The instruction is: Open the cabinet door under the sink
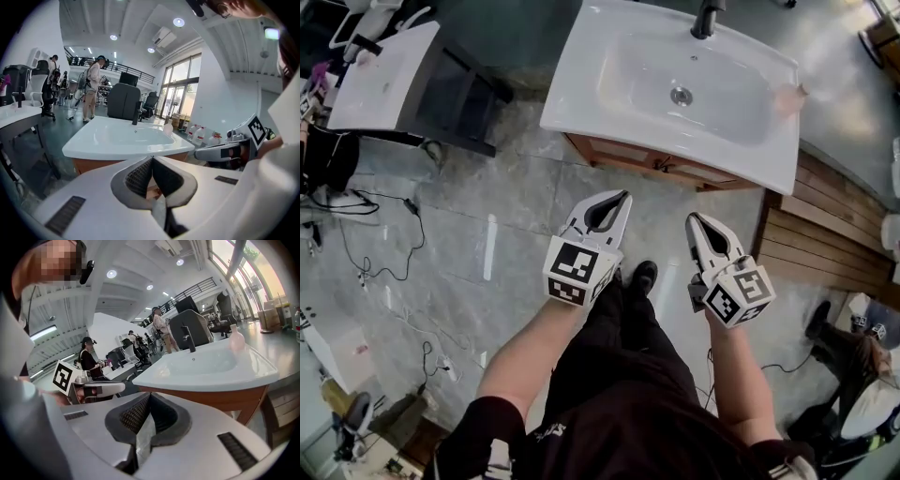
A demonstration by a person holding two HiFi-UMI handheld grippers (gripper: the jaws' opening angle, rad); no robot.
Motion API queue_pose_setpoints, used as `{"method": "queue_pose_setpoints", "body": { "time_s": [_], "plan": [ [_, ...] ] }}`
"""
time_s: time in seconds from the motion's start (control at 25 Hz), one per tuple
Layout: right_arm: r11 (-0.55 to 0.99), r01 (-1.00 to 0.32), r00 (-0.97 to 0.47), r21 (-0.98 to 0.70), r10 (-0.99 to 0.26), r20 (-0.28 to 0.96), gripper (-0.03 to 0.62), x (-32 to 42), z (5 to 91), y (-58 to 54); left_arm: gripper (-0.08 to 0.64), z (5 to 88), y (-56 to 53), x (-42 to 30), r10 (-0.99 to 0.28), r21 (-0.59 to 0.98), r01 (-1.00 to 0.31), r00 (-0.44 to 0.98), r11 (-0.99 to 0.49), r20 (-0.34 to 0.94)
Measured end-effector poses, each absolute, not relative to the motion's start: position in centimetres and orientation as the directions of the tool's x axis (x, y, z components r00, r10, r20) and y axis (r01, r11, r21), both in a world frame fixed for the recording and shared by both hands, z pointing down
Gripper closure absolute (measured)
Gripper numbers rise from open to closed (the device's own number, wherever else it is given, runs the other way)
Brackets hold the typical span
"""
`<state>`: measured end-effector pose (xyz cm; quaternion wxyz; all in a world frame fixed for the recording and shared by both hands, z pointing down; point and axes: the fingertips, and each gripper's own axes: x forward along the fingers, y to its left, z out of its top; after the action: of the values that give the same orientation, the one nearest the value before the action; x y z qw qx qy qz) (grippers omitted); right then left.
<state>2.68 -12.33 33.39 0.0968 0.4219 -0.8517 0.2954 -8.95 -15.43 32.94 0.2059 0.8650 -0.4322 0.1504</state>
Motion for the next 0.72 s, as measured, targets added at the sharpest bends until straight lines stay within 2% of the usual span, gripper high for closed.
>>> {"method": "queue_pose_setpoints", "body": {
  "time_s": [0.36, 0.72],
  "plan": [
    [0.477, -0.775, -0.63, -0.415, -0.638, 0.444, 0.577, 3.3, 43.8, -14.4, 0.541, 44.1, -16.8, -6.5, -0.66, 0.267, -0.812, 0.58, -0.519, 0.477],
    [0.45, -0.802, -0.594, -0.393, -0.67, 0.445, 0.577, 4.1, 50.7, -16.0, 0.541, 50.9, -18.5, -4.7, -0.656, 0.235, -0.804, 0.585, -0.546, 0.477]
  ]
}}
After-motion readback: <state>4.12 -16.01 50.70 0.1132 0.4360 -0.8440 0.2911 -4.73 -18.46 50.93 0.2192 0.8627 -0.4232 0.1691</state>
